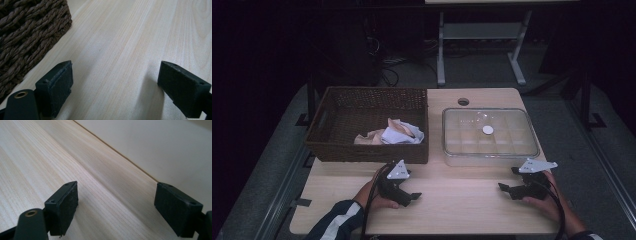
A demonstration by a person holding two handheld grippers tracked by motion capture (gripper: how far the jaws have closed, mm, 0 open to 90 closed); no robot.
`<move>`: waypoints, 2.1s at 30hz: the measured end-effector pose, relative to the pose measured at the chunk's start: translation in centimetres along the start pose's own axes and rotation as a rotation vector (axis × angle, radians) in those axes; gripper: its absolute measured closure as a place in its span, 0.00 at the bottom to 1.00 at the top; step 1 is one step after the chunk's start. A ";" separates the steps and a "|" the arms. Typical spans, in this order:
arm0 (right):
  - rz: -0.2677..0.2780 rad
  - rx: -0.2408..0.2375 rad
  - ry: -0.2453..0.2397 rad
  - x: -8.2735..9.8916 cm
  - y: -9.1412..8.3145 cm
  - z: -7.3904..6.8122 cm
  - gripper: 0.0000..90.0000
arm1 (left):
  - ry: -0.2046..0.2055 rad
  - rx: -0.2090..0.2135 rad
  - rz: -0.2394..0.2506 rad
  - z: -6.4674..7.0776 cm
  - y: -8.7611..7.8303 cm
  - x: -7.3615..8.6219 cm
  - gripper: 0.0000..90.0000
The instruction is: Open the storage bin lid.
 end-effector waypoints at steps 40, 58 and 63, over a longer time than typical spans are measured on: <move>0.147 0.121 0.092 -12.6 -5.1 9.7 0.30 | -0.177 -0.232 0.149 0.3 3.6 -11.5 0.21; 0.084 0.056 0.234 -11.6 -2.0 13.6 0.25 | -0.234 -0.311 0.147 -1.1 6.3 -12.6 0.21; 0.095 -0.019 0.283 -11.4 -1.5 14.0 0.22 | -0.239 -0.320 0.147 -1.2 6.5 -12.7 0.21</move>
Point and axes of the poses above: each handheld gripper's, and its own axes: y roughly forward along the jaws, x roughly out of its underside, z roughly to its right, the point moved 6 cm from there along y, roughly forward along the jaws, and after that the axes turned 10 degrees about y, right-handed, at the moved point
